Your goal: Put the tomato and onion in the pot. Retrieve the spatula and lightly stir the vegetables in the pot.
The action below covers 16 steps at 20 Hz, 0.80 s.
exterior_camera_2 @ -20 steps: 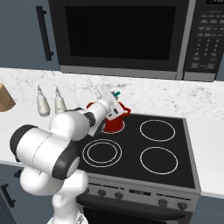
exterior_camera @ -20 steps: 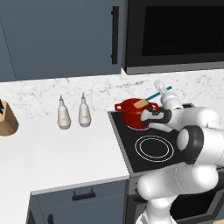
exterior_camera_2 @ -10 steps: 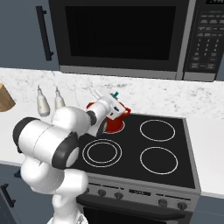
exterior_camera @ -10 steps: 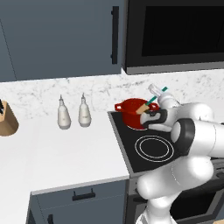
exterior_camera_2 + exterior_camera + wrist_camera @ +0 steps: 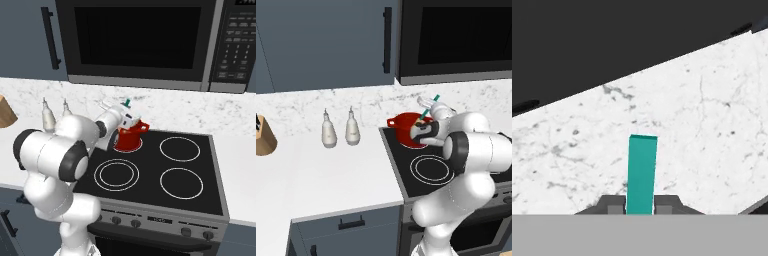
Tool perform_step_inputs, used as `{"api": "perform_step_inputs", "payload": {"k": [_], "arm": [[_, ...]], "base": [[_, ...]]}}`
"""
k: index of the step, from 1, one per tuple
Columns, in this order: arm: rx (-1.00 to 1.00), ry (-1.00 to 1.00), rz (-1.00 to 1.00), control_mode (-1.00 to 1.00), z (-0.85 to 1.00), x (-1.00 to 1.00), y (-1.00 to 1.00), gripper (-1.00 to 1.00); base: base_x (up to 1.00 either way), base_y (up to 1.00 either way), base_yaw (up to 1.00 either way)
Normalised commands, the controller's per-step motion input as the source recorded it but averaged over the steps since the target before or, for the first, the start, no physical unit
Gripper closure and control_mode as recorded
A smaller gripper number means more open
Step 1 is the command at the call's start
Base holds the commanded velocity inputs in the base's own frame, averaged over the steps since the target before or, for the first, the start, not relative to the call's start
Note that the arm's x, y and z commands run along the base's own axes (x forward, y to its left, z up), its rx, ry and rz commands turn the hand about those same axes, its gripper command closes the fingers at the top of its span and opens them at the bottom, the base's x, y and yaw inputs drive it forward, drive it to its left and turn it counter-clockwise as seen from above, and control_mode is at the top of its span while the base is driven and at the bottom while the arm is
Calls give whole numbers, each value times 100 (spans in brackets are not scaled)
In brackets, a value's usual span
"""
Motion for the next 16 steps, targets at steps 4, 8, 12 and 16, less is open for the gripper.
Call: {"api": "perform_step_inputs", "payload": {"k": [4,8,12,16], "arm": [[-12,-12,0,-100,-11,23,44,100],[0,-17,0,-100,0,27,30,100],[-2,-13,0,-100,-26,41,19,100],[-15,-6,-3,-100,-65,46,1,100]], "base": [[0,0,0],[0,0,0],[0,0,0],[0,0,0]]}}
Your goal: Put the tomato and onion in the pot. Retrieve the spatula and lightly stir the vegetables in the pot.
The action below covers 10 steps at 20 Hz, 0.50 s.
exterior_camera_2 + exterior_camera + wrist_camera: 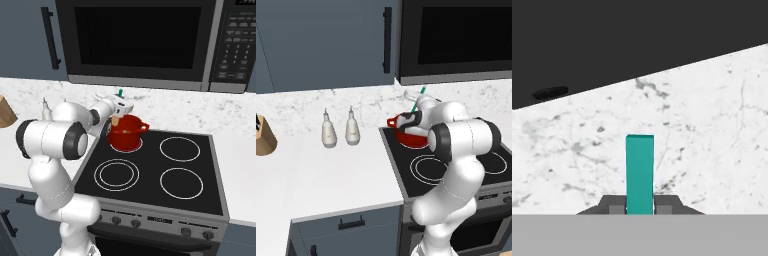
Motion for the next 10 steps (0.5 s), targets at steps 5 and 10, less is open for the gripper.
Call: {"api": "perform_step_inputs", "payload": {"k": [5,10], "arm": [[-18,-6,-4,-100,-71,39,0,100],[-13,-5,-2,-100,-67,39,0,100]], "base": [[0,0,0],[0,0,0]]}}
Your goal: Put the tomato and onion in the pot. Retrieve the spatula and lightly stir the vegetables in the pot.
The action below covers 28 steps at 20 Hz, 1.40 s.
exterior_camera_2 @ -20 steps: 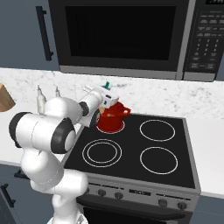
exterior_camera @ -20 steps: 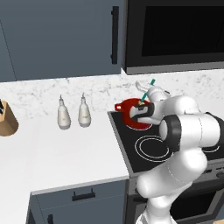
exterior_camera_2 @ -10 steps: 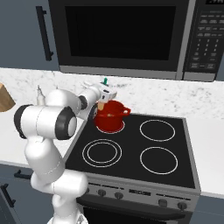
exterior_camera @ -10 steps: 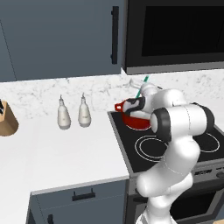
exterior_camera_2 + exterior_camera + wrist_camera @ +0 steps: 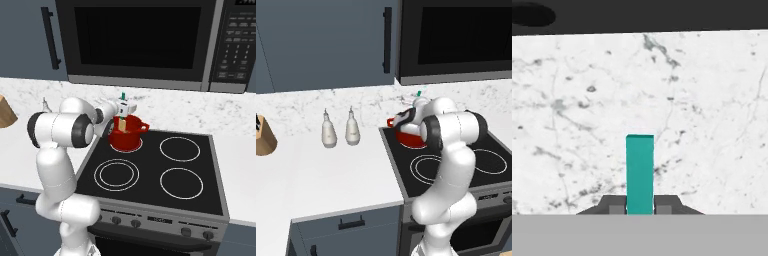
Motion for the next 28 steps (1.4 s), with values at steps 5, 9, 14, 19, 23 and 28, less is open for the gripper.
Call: {"api": "perform_step_inputs", "payload": {"k": [5,9,14,19,23,28], "arm": [[-11,-3,0,-100,-75,23,0,100],[-9,-8,0,-100,-62,8,0,100],[-1,-22,-2,-100,36,-13,0,100],[-9,-5,-7,-100,1,-7,0,100],[-12,0,-9,-100,-26,-23,0,100],[-4,0,-5,-100,-16,-32,10,100]], "base": [[0,0,0],[0,0,0],[0,0,0],[0,0,0],[0,0,0],[0,0,0]]}}
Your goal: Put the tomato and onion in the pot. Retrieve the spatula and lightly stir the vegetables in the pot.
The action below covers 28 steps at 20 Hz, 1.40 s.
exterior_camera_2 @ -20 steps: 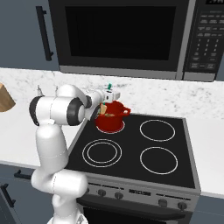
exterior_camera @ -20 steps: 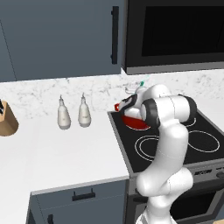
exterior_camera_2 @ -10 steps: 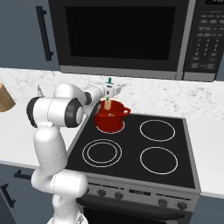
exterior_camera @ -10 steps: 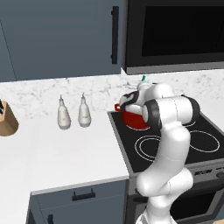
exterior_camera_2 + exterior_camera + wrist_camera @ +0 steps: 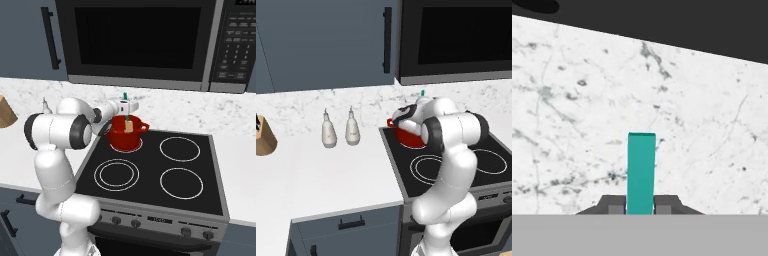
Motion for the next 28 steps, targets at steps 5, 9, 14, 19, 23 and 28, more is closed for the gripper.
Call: {"api": "perform_step_inputs", "payload": {"k": [5,9,14,19,23,28], "arm": [[0,0,-2,-100,-25,-10,21,100],[1,0,0,-100,-50,20,31,100],[5,-3,0,-100,-56,28,29,100],[3,-29,1,-100,-48,42,12,100],[0,-39,0,-100,-59,33,0,100],[0,-26,0,-100,-21,-7,0,100]], "base": [[0,0,0],[0,0,0],[0,0,0],[0,0,0],[0,0,0],[0,0,0]]}}
